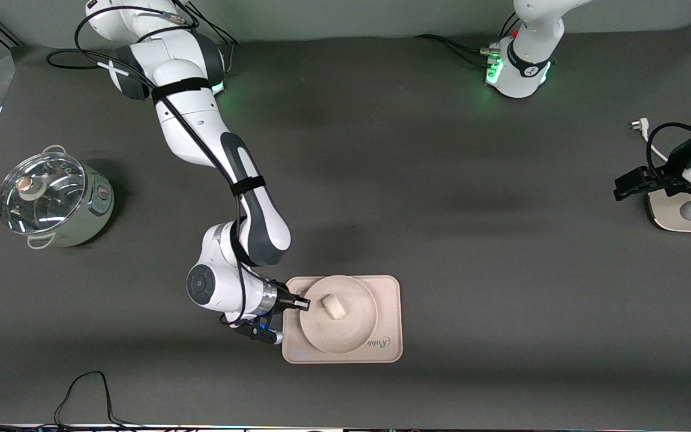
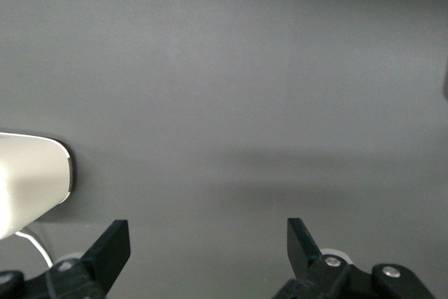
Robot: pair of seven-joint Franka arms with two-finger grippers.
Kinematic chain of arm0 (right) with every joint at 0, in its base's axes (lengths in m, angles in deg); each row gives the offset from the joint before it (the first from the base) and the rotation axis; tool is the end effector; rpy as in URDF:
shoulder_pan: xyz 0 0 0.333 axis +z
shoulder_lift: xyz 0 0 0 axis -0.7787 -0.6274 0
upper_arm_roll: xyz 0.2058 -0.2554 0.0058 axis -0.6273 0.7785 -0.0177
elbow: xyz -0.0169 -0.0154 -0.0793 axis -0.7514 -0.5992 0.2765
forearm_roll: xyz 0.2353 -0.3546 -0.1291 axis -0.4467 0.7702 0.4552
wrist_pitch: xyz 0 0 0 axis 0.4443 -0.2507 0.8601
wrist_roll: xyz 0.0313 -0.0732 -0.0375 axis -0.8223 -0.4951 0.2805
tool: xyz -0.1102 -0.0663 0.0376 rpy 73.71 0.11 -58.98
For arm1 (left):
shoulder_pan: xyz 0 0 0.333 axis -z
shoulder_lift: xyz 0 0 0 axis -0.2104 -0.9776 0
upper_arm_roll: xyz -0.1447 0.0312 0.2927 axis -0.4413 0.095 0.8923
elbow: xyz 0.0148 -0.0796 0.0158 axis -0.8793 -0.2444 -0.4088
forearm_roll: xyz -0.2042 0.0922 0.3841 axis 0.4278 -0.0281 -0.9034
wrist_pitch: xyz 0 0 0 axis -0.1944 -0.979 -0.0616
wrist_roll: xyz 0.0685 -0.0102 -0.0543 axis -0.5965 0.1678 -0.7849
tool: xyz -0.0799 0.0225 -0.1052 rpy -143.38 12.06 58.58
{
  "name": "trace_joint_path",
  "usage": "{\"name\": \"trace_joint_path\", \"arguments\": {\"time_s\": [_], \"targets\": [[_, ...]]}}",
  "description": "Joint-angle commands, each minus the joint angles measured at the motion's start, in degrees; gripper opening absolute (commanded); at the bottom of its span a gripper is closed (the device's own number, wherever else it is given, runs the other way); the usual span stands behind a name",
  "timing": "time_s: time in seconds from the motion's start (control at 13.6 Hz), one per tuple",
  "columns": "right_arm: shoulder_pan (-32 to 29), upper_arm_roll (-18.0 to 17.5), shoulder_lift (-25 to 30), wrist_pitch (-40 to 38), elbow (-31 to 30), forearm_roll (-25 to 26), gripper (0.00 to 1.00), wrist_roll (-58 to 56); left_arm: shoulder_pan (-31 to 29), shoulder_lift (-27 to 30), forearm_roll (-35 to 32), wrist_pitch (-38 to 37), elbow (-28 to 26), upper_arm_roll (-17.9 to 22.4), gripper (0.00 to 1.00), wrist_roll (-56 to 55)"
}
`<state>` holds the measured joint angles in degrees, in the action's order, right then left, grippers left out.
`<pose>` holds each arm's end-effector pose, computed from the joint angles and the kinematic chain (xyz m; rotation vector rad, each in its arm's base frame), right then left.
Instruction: Place bun in plate and plate on tray
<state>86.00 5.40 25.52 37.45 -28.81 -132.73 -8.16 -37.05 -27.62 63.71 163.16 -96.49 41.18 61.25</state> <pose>0.7745 0.3474 0.1482 -2.7504 0.3824 0.0778 0.6160 0.0146 0.5201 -3.1360 -0.1209 0.0359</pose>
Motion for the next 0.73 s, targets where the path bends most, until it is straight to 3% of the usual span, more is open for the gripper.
{"name": "trace_joint_path", "arguments": {"time_s": [0.0,0.15,0.29,0.66], "targets": [[0.12,0.16,1.14,-0.52,1.62,4.25,1.0,1.08,-0.15,1.84,0.92,1.31,-1.76,0.18,1.0,1.05],[0.12,0.42,3.25,-3.13,1.54,5.66,1.0,0.47,-0.06,1.93,0.92,1.31,-1.76,0.18,1.0,1.05],[-0.67,0.78,7.63,-7.53,-0.21,10.82,1.0,-3.55,0.03,1.93,0.92,1.31,-1.76,0.18,1.0,0.96],[-0.5,4.81,30.82,-13.95,-19.26,21.38,1.0,-14.28,-0.06,2.02,0.92,1.31,-1.76,0.18,1.0,1.05]]}}
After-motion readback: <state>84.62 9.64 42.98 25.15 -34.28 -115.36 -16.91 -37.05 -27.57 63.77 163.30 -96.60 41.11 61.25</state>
